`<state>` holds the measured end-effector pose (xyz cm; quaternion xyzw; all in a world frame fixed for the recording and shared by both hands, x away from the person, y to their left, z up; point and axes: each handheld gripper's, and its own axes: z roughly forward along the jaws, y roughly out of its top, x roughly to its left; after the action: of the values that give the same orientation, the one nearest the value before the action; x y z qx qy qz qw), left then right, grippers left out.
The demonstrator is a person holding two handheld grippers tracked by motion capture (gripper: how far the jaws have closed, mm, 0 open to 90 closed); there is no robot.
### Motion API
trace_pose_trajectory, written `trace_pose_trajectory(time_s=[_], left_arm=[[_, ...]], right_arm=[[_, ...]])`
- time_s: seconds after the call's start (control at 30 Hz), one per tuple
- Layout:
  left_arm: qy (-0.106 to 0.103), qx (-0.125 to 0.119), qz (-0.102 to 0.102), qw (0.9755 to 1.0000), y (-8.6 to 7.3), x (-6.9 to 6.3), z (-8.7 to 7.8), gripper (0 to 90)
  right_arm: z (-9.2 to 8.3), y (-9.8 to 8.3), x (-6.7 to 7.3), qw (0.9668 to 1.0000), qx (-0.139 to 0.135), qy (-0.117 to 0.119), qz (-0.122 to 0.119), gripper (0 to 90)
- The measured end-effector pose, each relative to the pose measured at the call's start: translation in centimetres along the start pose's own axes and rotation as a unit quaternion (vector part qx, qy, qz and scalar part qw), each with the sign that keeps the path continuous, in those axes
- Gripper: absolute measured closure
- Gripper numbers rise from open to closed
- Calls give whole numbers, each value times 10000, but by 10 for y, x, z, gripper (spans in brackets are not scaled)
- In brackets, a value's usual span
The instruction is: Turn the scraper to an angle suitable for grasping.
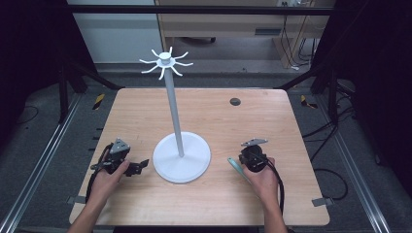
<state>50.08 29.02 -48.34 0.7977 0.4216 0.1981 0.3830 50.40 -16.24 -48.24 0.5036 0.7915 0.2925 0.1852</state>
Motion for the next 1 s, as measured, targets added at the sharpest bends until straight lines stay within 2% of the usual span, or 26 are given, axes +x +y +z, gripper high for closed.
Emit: trace_pose_trajectory(time_s=[0.37, 0.57, 0.6, 0.7, 0.73, 0.9, 1.0], left_arm=[[-9, 13, 5, 10000, 0, 0, 0, 36], [-10, 21, 9, 10000, 0, 0, 0, 36], [-10, 22, 8, 10000, 0, 0, 0, 36], [-9, 28, 14, 10000, 0, 0, 0, 36], [-9, 30, 14, 10000, 0, 0, 0, 36], [-9, 30, 21, 10000, -1, -1, 0, 36], [-3, 15, 1, 10000, -1, 0, 0, 36]], right_arm=[[5, 0, 5, 9998, 151, 97, -110, 900], [6, 0, 11, 9991, 206, 282, -244, 900], [5, 0, 13, 9983, 237, 432, -295, 900], [4, -1, 16, 9980, 247, 513, -275, 900], [4, -1, 19, 9976, 266, 531, -352, 900], [-1, 4, 20, 9977, 240, 466, -429, 895], [-9, 13, 31, 9960, 357, 508, -637, 835]])
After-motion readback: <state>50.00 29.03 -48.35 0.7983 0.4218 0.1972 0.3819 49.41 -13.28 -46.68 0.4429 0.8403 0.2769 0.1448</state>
